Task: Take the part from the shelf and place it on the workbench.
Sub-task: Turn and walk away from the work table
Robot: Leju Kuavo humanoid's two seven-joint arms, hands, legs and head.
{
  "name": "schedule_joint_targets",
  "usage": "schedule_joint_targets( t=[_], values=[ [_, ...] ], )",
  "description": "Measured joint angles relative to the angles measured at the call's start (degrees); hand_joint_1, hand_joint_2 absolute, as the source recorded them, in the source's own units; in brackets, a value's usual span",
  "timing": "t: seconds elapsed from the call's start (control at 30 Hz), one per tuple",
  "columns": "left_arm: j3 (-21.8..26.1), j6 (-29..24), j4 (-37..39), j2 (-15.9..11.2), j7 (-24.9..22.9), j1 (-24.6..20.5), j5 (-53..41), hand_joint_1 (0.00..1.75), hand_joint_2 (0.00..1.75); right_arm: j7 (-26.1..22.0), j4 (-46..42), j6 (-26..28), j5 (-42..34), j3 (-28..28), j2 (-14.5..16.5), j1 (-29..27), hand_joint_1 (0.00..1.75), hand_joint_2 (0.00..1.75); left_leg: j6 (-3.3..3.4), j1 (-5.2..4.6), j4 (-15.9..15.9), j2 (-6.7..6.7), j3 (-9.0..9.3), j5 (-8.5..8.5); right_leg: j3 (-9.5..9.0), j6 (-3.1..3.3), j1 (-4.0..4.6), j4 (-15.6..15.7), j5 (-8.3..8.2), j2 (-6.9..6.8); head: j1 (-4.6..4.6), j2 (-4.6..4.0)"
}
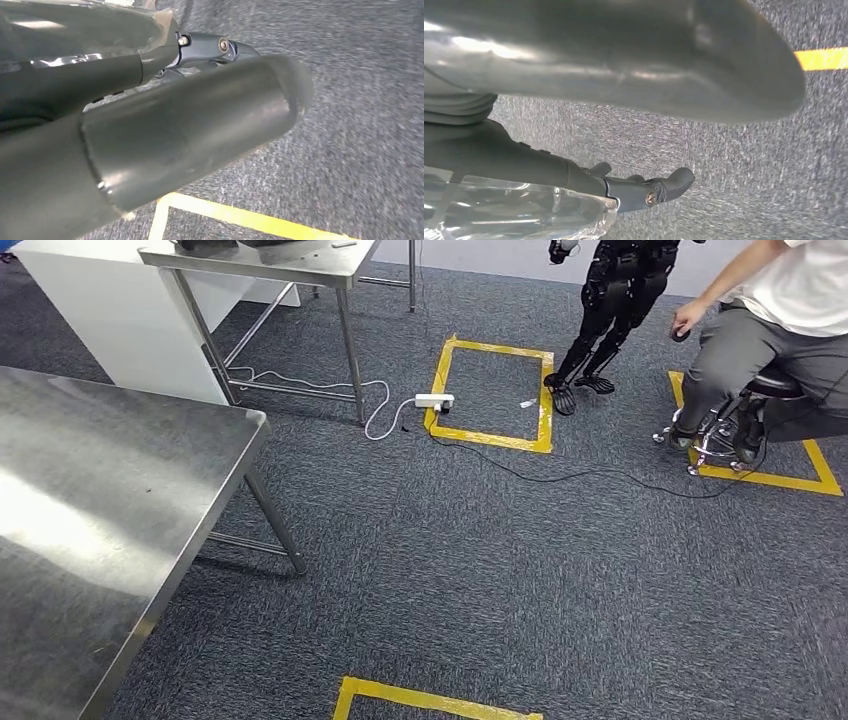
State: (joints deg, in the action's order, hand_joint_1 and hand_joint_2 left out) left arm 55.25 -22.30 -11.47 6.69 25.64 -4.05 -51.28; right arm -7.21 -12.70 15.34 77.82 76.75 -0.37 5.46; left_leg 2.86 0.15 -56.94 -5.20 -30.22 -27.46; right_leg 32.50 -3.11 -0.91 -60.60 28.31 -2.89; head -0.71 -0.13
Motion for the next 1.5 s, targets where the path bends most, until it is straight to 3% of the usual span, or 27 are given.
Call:
schedule_joint_targets(
  t=[0.07, 0.13, 0.2, 0.27, 0.3, 0.33, 0.37, 0.43, 0.5, 0.57, 0.63, 0.7, 0.8, 0.87, 0.9, 0.93, 0.97, 1.03, 1.1, 1.17, 1.2, 1.27, 1.3, 1.37, 1.4, 1.43, 1.5],
  values=[
    [0.0, 1.5, 0.0, 0.0, -1.7, -0.1, -0.1, 0.0, 0.0, 0.0, 0.0, -0.1, 0.1, 0.0, -0.1, 0.2, 0.0, 0.0, -0.55, -0.39, -0.2, -1.21, 0.2, -0.26, -1.78, 0.7, 0.29, 3.5, -0.92, -1.31, -0.13, 0.0],
    [0.0, 4.5, 0.0, 0.0, -5.4, -0.3, -0.5, 0.0, 0.0, -0.1, 0.0, -0.5, 0.2, 0.0, -0.1, 0.1, 0.0, 0.0, -1.11, -0.35, -0.2, -2.28, 0.41, -0.49, -1.55, 1.59, 0.22, 3.6, -1.25, 0.04, -0.27, 0.0],
    [0.0, 8.4, 0.1, 0.0, -9.5, -0.5, -1.0, 0.0, 0.0, -0.1, 0.0, -1.0, 0.1, 0.0, -0.2, 0.0, 0.0, 0.0, -1.78, 0.07, -1.9, -0.48, -0.01, -2.0, -1.56, 2.43, -0.15, 3.7, -1.57, 1.26, -0.36, 0.0],
    [0.0, 13.1, 0.3, 0.0, -13.6, -0.4, -1.7, 0.0, 0.0, -0.1, 0.0, -1.4, 0.0, 0.0, -0.3, 0.1, 0.0, 0.0, -2.25, 0.41, -7.7, 3.15, -2.38, -5.73, -1.43, 3.11, -0.31, 3.8, -1.91, 2.45, -0.46, 0.0],
    [-0.1, 15.3, 0.4, 0.0, -15.7, -0.2, -2.0, 0.0, 0.0, 0.0, 0.0, -1.6, -0.1, -0.1, -0.3, 0.2, 0.0, 0.0, -2.33, 0.47, -11.5, 4.23, -4.1, -7.63, -1.3, 3.33, -0.23, 3.8, -2.02, 3.13, -0.46, 0.0],
    [-0.1, 17.2, 0.5, 0.0, -17.6, -0.1, -2.3, 0.0, 0.0, 0.0, 0.0, -1.8, -0.2, -0.1, -0.4, 0.3, 0.0, 0.0, -2.35, 0.49, -14.7, 4.77, -5.56, -8.81, -1.22, 3.41, -0.14, 3.7, -2.07, 3.86, -0.44, 0.0],
    [-0.1, 18.6, 0.5, 0.1, -19.2, 0.0, -2.6, 0.0, 0.0, 0.0, 0.0, -2.0, -0.2, -0.1, -0.4, 0.2, 0.0, 0.0, -2.31, 0.49, -16.2, 4.99, -6.34, -8.86, -1.2, 3.45, -0.05, 3.7, -2.11, 4.62, -0.46, 0.0],
    [-0.3, 20.1, 0.5, 0.1, -21.0, 0.1, -3.2, 0.0, 0.0, 0.0, 0.0, -2.1, -0.4, -0.1, -0.5, 0.1, 0.0, 0.0, -2.05, 0.51, -12.9, 5.53, -4.95, -5.73, -1.36, 3.41, 0.01, 3.7, -2.12, 6.12, -0.46, 0.0],
    [-0.4, 20.7, 0.5, 0.1, -21.8, 0.1, -3.4, 0.0, 0.0, 0.1, 0.0, -2.4, -0.6, -0.1, -0.5, 0.1, 0.0, 0.0, -1.67, 0.66, -5.5, 7.9, -1.58, -1.85, -1.45, 3.28, 0.16, 3.5, -2.16, 7.53, -0.45, 0.0],
    [-0.6, 20.9, 0.5, 0.1, -22.3, 0.0, -3.6, 0.0, 0.0, 0.1, 0.0, -2.8, -0.7, -0.1, -0.4, 0.3, 0.0, 0.0, -1.45, 0.65, -1.5, 9.71, 0.12, -0.71, -0.97, 2.8, 0.3, 3.4, -2.38, 8.75, -0.43, 0.0],
    [-0.7, 21.0, 0.5, 0.1, -22.5, 0.0, -3.9, 0.0, 0.0, 0.1, 0.0, -2.9, -0.7, -0.1, -0.4, 0.2, 0.0, 0.0, -0.99, 0.3, -0.9, 8.95, 0.16, -0.69, -0.18, 1.94, 0.23, 3.5, -2.77, 9.94, -0.41, 0.0],
    [-0.9, 21.0, 0.5, 0.3, -22.5, -0.1, -3.9, 0.0, 0.0, 0.1, 0.0, -2.9, -0.7, -0.1, -0.5, -0.1, 0.0, 0.0, -0.15, 0.16, -0.2, 7.51, 0.25, -0.12, 0.91, 1.48, 0.2, 2.3, -2.27, 8.61, -0.37, 0.0],
    [-1.0, 21.0, 0.5, 0.3, -22.5, 0.0, -3.9, 0.0, 0.0, 0.2, 0.0, -2.9, -0.7, -0.1, -0.6, 0.2, 0.0, 0.0, 0.68, 0.01, 0.3, 4.94, 0.22, 0.26, 5.55, 1.82, 0.22, -6.8, 2.31, 4.33, -0.11, 0.0],
    [-1.0, 21.0, 0.5, 0.3, -22.5, 0.0, -3.9, 0.0, 0.0, 0.2, 0.0, -2.9, -0.8, -0.1, -0.6, 0.2, 0.0, 0.0, 0.8, -0.12, 0.3, 3.23, 0.06, 0.23, 8.35, 1.51, 0.01, -13.1, 4.73, 3.76, -0.08, 0.0],
    [-1.0, 21.0, 0.5, 0.3, -22.5, 0.0, -3.9, 0.0, 0.0, 0.2, 0.0, -2.9, -0.8, -0.1, -0.6, 0.1, 0.0, 0.0, 0.79, -0.14, 0.3, 2.46, 0.01, 0.21, 8.36, 1.05, -0.14, -13.7, 4.75, 3.63, -0.06, 0.0],
    [-1.0, 21.1, 0.5, 0.3, -22.5, 0.0, -4.0, 0.0, 0.0, 0.2, 0.1, -2.9, -0.8, -0.1, -0.6, 0.0, 0.0, 0.0, 0.75, -0.12, 0.3, 1.74, 0.0, 0.19, 7.21, 0.49, -0.35, -12.1, 4.01, 3.38, -0.05, 0.0],
    [-1.0, 21.1, 0.5, 0.3, -22.6, 0.0, -4.0, 0.0, 0.0, 0.2, 0.1, -2.9, -0.8, -0.1, -0.6, -0.1, 0.0, 0.0, 0.65, -0.09, 0.2, 1.07, 0.08, 0.14, 4.99, -0.1, -0.59, -8.4, 2.7, 2.7, -0.04, 0.0],
    [-1.0, 21.2, 0.5, 0.3, -22.6, -0.1, -4.0, 0.0, 0.0, 0.2, 0.1, -3.0, -0.7, -0.1, -0.6, 0.1, 0.0, 0.0, 0.12, -0.26, 0.0, -0.13, 0.33, -0.17, 0.33, -0.6, -0.76, -0.2, 0.23, -0.39, -0.04, 0.0],
    [-1.0, 21.2, 0.5, 0.3, -22.8, -0.1, -4.0, 0.0, 0.0, 0.2, 0.1, -3.1, -0.6, -0.1, -0.6, 0.2, 0.0, 0.0, -0.61, -0.5, -0.2, -1.22, 0.66, -0.55, -1.39, 0.04, -0.49, 3.2, -0.88, -2.03, -0.19, 0.0],
    [-1.0, 21.2, 0.5, 0.3, -22.9, -0.3, -4.0, 0.0, 0.0, 0.2, 0.1, -3.1, -0.5, -0.1, -0.7, 0.1, 0.0, 0.0, -1.28, -0.3, -0.3, -2.07, 0.98, -0.85, -1.26, 0.95, -0.41, 3.1, -1.17, -0.75, -0.33, 0.0],
    [-1.0, 21.2, 0.5, 0.4, -22.9, -0.4, -4.0, 0.0, 0.0, 0.2, 0.1, -3.1, -0.5, -0.1, -0.7, 0.0, 0.0, 0.0, -1.69, -0.05, -0.7, -1.52, 0.98, -1.32, -1.22, 1.32, -0.51, 3.2, -1.26, -0.14, -0.34, 0.0],
    [-1.0, 21.2, 0.5, 0.4, -23.0, -0.5, -4.0, 0.0, 0.0, 0.2, 0.1, -3.1, -0.5, -0.2, -0.7, 0.1, 0.0, 0.0, -2.32, 0.38, -4.1, 1.6, -0.38, -3.99, -1.34, 2.29, -0.78, 3.3, -1.61, 1.12, -0.37, 0.0],
    [-1.0, 21.2, 0.5, 0.4, -23.0, -0.4, -4.0, 0.0, 0.0, 0.2, 0.1, -3.1, -0.6, -0.2, -0.7, 0.2, 0.0, 0.0, -2.43, 0.45, -7.5, 3.4, -1.88, -6.04, -1.15, 2.62, -0.67, 3.3, -1.75, 1.78, -0.37, 0.0],
    [-1.0, 21.2, 0.5, 0.5, -23.0, -0.2, -4.1, 0.0, 0.0, 0.2, 0.1, -3.1, -0.6, -0.2, -0.7, 0.3, 0.0, 0.0, -2.37, 0.49, -14.8, 4.97, -5.35, -9.27, -0.88, 3.08, -0.36, 3.2, -1.96, 3.32, -0.37, 0.0],
    [-1.0, 21.2, 0.5, 0.5, -23.0, -0.1, -4.1, 0.0, 0.0, 0.2, 0.1, -3.1, -0.6, -0.2, -0.7, 0.3, 0.0, 0.0, -2.31, 0.5, -16.6, 5.16, -6.35, -9.44, -0.82, 3.12, -0.24, 3.2, -2.0, 4.15, -0.36, 0.0],
    [-1.0, 21.2, 0.5, 0.5, -23.0, 0.0, -4.1, 0.0, 0.0, 0.2, 0.1, -3.1, -0.6, -0.3, -0.7, 0.2, 0.0, 0.0, -2.22, 0.53, -16.4, 5.27, -6.37, -8.42, -0.81, 3.16, -0.17, 3.2, -2.03, 4.95, -0.36, 0.0],
    [-1.0, 21.1, 0.5, 0.4, -23.0, 0.0, -4.1, 0.0, 0.0, 0.2, 0.1, -3.1, -0.6, -0.3, -0.7, 0.1, 0.0, 0.0, -2.03, 0.76, -10.3, 6.27, -3.8, -4.17, -0.85, 3.12, -0.18, 3.0, -2.03, 6.5, -0.37, 0.0]
  ],
)
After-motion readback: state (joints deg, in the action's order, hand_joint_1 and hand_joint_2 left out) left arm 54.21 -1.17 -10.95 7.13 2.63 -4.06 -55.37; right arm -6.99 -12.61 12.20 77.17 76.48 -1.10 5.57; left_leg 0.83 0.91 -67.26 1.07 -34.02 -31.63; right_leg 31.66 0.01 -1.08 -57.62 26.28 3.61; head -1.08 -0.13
